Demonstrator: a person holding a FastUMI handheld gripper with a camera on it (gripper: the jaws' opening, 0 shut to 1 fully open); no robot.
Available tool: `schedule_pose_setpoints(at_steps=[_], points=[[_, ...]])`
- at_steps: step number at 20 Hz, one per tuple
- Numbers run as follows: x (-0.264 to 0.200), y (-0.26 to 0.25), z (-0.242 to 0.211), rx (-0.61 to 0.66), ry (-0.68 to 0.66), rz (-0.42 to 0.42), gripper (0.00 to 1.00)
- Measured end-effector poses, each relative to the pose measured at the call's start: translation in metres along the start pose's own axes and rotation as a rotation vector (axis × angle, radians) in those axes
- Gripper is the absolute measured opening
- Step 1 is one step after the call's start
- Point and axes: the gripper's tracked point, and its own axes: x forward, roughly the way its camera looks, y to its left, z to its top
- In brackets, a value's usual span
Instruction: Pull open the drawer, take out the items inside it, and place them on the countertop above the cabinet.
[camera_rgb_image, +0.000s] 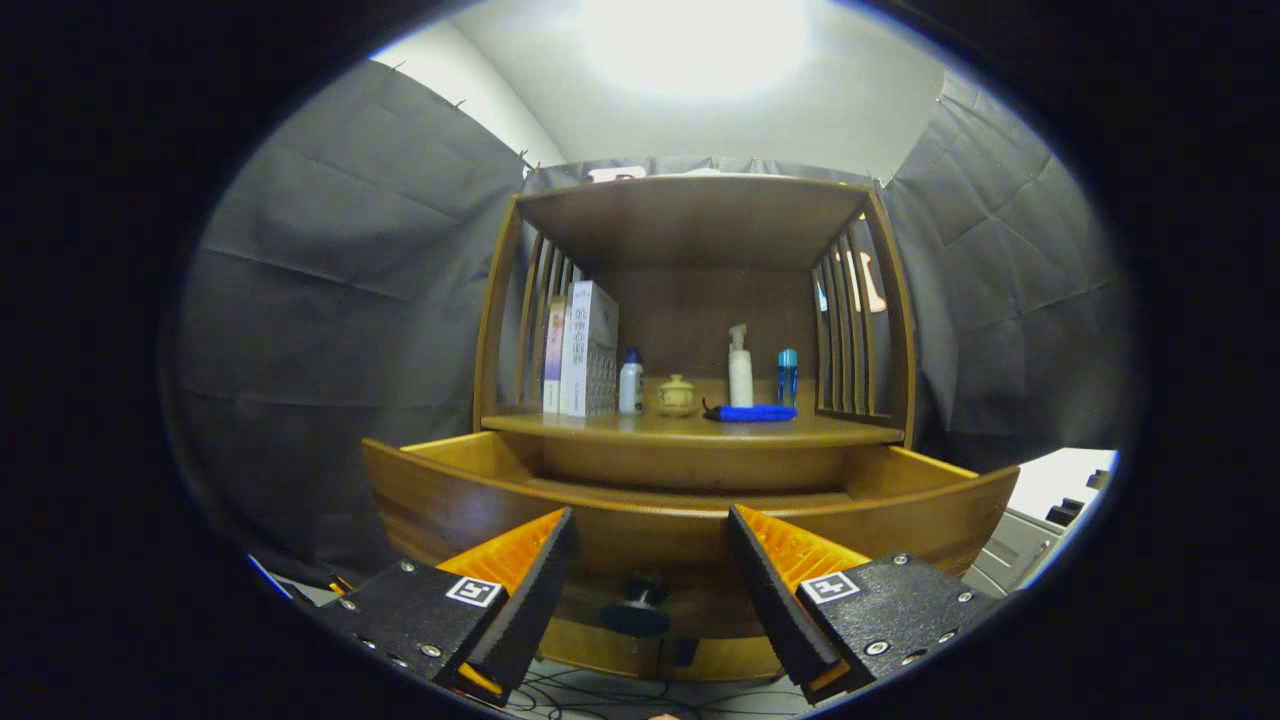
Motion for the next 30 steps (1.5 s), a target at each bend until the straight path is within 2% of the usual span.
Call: schedule_pose_setpoints(at_steps=[5, 11, 16, 23, 30], points=[[0.023, -0.011, 0.015, 0.027, 0.046, 0.008, 0.93], [0.069, -0.025, 0.008, 0.008, 0.203, 0.025, 0.93], [0.101, -0.035, -0.004, 0.084, 0.376, 0.048, 0.93], [0.121, -0.037, -0.022, 0.168, 0.601, 0.078, 0.93], [0.130, -0.037, -0.046, 0.152, 0.753, 0.088, 0.92]])
